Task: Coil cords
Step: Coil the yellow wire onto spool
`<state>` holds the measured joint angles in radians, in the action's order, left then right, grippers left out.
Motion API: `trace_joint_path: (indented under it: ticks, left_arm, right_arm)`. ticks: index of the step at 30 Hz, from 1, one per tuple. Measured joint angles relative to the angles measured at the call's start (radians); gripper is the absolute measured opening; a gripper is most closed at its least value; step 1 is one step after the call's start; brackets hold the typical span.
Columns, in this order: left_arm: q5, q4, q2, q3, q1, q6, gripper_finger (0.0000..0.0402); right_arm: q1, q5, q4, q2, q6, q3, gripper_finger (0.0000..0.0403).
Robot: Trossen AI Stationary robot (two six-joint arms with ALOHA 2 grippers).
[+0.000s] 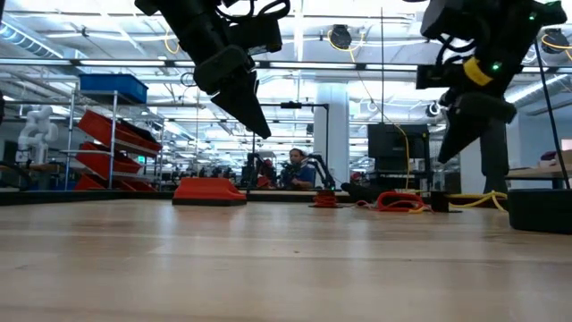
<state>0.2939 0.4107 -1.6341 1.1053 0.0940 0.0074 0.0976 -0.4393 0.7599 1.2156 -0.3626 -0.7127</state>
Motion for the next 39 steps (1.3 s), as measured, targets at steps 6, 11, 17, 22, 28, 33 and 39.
trace_joint_path:
  ticks: [6,11,17,22,28,33,39]
  left_arm:
    - [0.000,0.000,0.000,0.000,0.000,0.000,0.0244]
    - [0.000,-0.001,0.000,0.000,0.000,-0.001,0.0244]
    - [0.001,-0.002,0.000,0.000,0.000,-0.001,0.0244]
    - [0.001,-0.009,0.000,0.000,0.000,-0.001,0.0244]
    - [0.001,-0.009,0.000,0.000,0.000,-0.001,0.0244]
    - [0.001,-0.009,0.000,0.000,0.000,-0.001,0.0244]
    - [0.002,-0.009,0.000,0.000,0.000,0.000,0.0244]
  right_arm:
    - [0.020,-0.059,-0.028,0.022,0.002,0.061,0.0056]
    - [0.021,-0.161,-0.106,0.021,0.006,0.145,0.0130]
    - [0.001,-0.195,-0.267,0.021,0.093,0.235,0.0180]
    - [-0.031,-0.250,-0.323,0.021,0.121,0.274,0.0190]
    - [-0.092,-0.265,-0.412,0.021,0.210,0.277,0.0188]
    - [-0.159,-0.218,-0.455,0.021,0.226,0.300,0.0188]
    - [-0.213,-0.180,-0.458,0.021,0.198,0.323,0.0187]
